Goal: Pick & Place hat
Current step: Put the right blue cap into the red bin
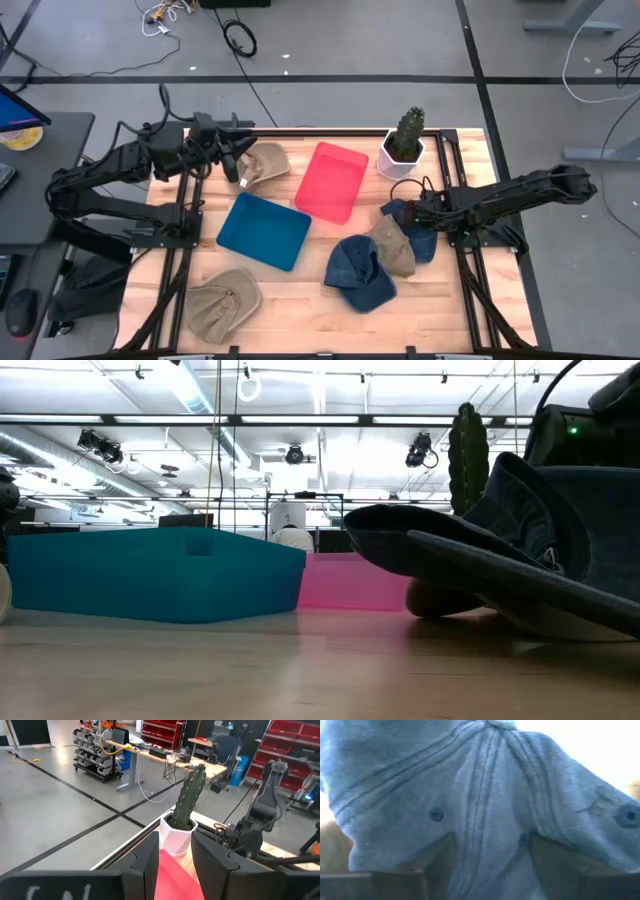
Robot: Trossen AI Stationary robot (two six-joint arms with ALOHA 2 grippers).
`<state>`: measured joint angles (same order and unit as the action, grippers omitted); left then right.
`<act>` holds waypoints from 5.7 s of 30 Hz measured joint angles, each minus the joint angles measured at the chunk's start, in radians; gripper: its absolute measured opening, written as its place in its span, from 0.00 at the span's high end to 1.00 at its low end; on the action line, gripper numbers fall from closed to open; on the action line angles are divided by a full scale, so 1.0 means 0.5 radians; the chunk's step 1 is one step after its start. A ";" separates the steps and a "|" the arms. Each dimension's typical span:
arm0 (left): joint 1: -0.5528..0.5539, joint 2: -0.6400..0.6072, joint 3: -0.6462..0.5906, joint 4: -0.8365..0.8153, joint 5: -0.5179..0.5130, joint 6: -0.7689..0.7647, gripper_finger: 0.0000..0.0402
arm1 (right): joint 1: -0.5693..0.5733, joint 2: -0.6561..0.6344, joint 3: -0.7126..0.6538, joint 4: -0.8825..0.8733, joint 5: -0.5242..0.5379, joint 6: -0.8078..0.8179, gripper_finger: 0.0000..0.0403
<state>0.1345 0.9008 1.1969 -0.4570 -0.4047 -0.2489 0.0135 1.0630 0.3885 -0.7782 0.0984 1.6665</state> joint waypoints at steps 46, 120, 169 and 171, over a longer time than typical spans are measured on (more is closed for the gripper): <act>0.000 0.029 -0.001 -0.008 0.102 -0.014 0.70 | 0.090 -0.002 1.529 -1.092 0.729 -1.310 1.00; 0.000 0.029 0.000 0.078 0.103 0.125 0.70 | -0.033 1.488 2.699 -0.424 1.256 -0.035 1.00; -0.001 0.000 0.000 0.069 0.103 0.124 0.70 | -0.342 1.855 2.699 -0.680 0.899 0.369 0.99; -0.001 0.000 0.000 0.068 0.103 0.124 0.70 | -0.356 1.865 2.698 -0.679 0.897 0.368 0.99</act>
<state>0.1342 0.9009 1.1969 -0.4229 -0.3534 -0.1867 -0.1647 1.9955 1.7376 -1.1175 0.5468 1.8503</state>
